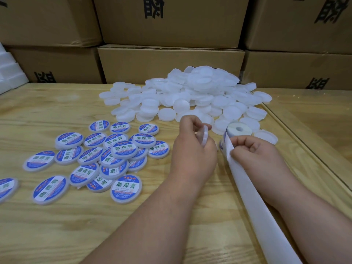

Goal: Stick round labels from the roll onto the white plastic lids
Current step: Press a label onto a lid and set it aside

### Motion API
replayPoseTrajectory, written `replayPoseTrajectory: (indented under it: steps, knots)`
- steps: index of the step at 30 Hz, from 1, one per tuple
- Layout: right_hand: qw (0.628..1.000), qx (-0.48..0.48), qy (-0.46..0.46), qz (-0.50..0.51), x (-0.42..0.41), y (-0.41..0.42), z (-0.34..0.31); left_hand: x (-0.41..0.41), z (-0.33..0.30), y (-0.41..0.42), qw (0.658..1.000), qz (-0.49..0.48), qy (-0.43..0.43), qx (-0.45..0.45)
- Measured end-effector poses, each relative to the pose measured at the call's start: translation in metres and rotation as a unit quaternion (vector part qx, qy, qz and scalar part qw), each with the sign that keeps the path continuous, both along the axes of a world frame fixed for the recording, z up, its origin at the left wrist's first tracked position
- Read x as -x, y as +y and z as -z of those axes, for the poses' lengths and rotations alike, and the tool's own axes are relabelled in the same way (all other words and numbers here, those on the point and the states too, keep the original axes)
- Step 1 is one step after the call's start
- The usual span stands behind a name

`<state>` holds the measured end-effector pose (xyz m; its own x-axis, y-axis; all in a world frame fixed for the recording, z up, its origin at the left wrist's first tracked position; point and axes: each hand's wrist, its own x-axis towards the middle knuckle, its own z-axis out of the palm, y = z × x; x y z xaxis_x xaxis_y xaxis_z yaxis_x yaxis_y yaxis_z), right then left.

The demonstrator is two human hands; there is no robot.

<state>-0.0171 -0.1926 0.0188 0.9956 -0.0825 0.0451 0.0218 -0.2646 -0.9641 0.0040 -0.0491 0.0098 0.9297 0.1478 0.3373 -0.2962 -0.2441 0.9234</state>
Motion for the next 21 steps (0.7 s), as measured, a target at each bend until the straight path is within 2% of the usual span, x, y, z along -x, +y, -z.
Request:
replayPoseTrajectory:
  steps: [7, 13, 21]
  knots:
    - [0.998, -0.063, 0.009, -0.022, 0.007, 0.003, -0.013, 0.000, 0.002, -0.004, 0.994, 0.089, 0.031, -0.049]
    - [0.993, -0.110, 0.005, -0.032, 0.010, 0.006, -0.017, -0.001, 0.003, -0.005, 0.994, 0.082, 0.046, -0.058]
    - [0.996, -0.084, -0.005, -0.037, 0.008, 0.007, -0.012, -0.003, 0.004, -0.004, 0.996, 0.064, 0.045, -0.047]
